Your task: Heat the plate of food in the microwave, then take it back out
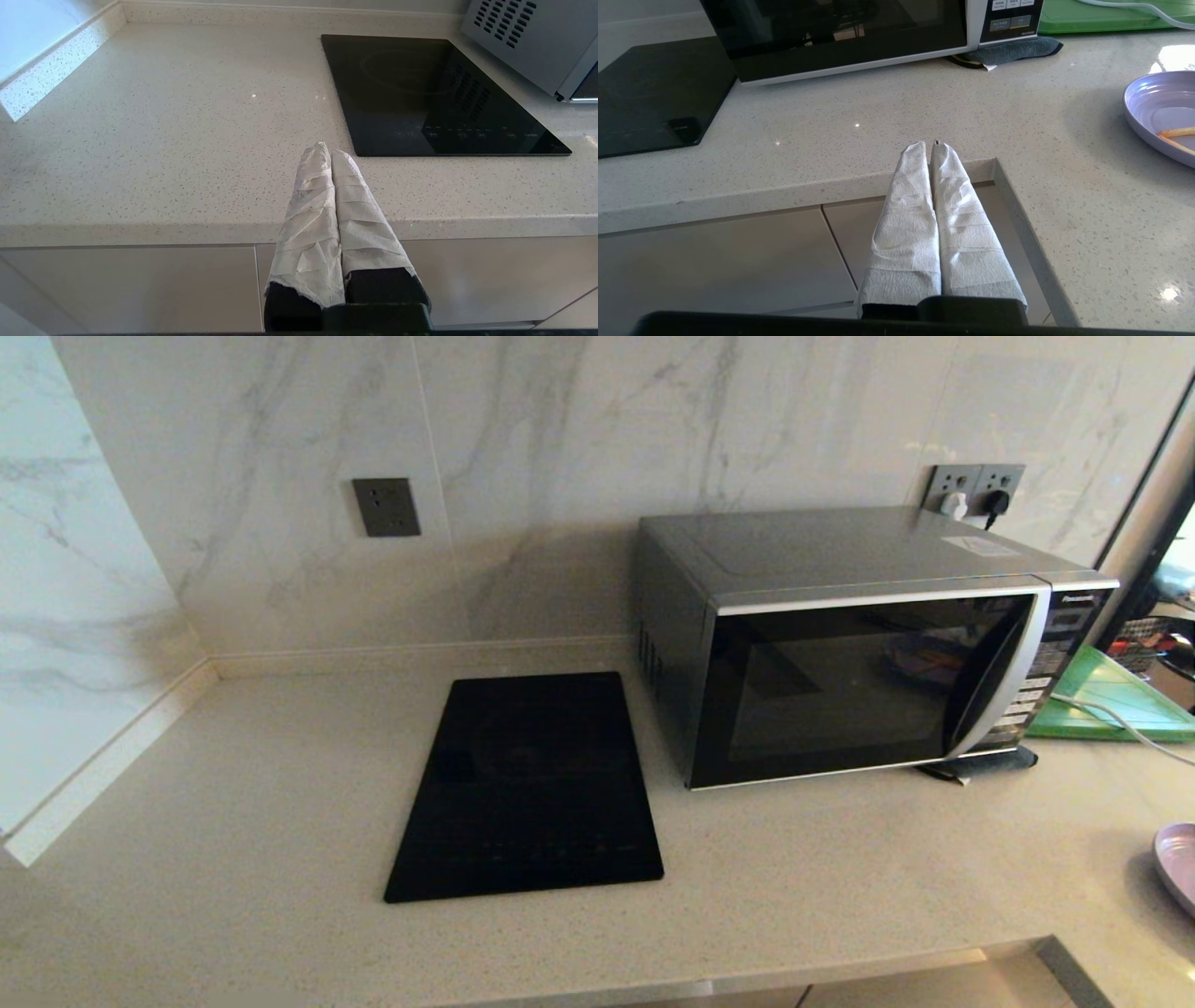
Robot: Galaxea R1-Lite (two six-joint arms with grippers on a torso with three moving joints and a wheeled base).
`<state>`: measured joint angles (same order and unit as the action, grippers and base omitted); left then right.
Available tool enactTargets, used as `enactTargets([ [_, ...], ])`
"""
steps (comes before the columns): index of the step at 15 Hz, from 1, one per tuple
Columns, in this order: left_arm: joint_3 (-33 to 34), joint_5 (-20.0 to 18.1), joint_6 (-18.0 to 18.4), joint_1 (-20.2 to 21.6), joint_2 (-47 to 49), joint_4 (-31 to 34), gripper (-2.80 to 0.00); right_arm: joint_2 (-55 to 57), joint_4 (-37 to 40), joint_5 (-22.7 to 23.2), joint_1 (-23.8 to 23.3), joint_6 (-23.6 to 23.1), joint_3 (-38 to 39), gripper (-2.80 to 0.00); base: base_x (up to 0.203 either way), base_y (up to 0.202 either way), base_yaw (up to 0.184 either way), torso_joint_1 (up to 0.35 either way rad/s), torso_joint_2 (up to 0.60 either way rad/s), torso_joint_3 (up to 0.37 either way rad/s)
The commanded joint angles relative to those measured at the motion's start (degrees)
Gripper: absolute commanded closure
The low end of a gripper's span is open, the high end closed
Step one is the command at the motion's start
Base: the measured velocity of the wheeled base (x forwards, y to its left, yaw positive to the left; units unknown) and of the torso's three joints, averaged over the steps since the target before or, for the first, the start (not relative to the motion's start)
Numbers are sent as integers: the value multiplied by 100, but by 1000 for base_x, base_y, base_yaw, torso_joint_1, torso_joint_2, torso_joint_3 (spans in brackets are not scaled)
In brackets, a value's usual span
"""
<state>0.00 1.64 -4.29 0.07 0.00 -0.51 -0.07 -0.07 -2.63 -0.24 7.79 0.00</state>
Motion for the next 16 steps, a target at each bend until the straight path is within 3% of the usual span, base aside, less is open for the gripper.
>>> enactTargets([
  [1, 0, 3, -2, 1, 9, -2, 0, 7, -1, -8, -2, 3, 9, 0, 0, 0, 0, 0, 0, 0],
  [16, 0, 3, -2, 1, 9, -2, 0, 7, -1, -6, -2, 3, 9, 0, 0, 0, 0, 0, 0, 0],
])
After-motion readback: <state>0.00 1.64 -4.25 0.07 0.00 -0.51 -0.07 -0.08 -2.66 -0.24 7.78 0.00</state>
